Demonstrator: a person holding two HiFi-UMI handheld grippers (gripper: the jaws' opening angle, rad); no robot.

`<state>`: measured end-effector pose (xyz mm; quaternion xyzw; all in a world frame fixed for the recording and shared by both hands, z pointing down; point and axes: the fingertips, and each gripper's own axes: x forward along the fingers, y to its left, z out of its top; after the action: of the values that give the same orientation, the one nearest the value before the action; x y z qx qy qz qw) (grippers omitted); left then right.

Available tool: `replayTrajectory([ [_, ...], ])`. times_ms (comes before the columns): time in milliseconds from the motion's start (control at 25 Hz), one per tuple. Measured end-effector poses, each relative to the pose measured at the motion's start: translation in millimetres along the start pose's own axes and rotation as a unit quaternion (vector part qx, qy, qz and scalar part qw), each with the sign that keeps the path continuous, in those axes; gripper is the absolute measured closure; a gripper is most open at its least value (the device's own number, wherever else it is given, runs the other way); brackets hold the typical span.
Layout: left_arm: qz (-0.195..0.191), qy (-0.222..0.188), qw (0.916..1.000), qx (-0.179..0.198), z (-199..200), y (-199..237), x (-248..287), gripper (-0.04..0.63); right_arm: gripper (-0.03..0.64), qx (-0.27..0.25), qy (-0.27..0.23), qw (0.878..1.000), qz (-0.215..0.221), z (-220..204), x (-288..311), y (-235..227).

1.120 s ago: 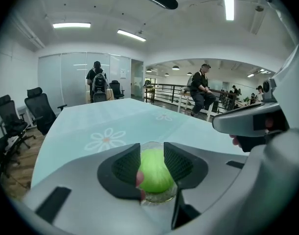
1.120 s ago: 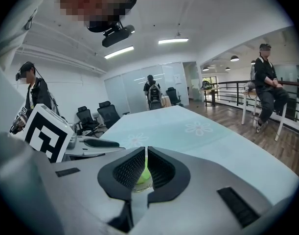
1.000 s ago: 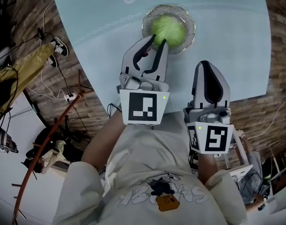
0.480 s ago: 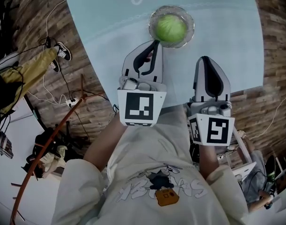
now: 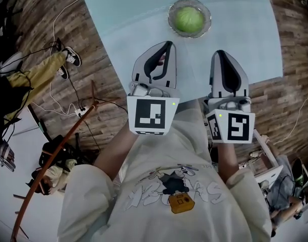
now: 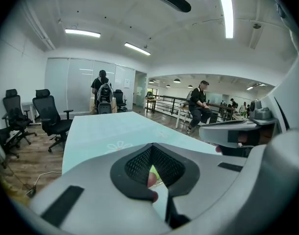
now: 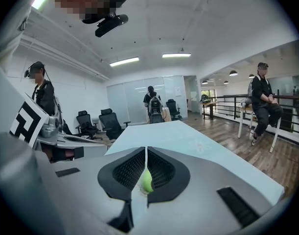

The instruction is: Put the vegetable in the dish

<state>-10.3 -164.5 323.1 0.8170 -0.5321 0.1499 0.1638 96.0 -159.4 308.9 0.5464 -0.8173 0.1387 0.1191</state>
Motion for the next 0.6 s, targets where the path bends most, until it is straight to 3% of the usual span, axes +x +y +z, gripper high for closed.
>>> replayTrajectory([
  [600,-0.014,-0.059,0.9974,0.038,16,-1,-114,0.589,0.586,-0.049,-0.052,0.997,0.015,37,-63,83],
])
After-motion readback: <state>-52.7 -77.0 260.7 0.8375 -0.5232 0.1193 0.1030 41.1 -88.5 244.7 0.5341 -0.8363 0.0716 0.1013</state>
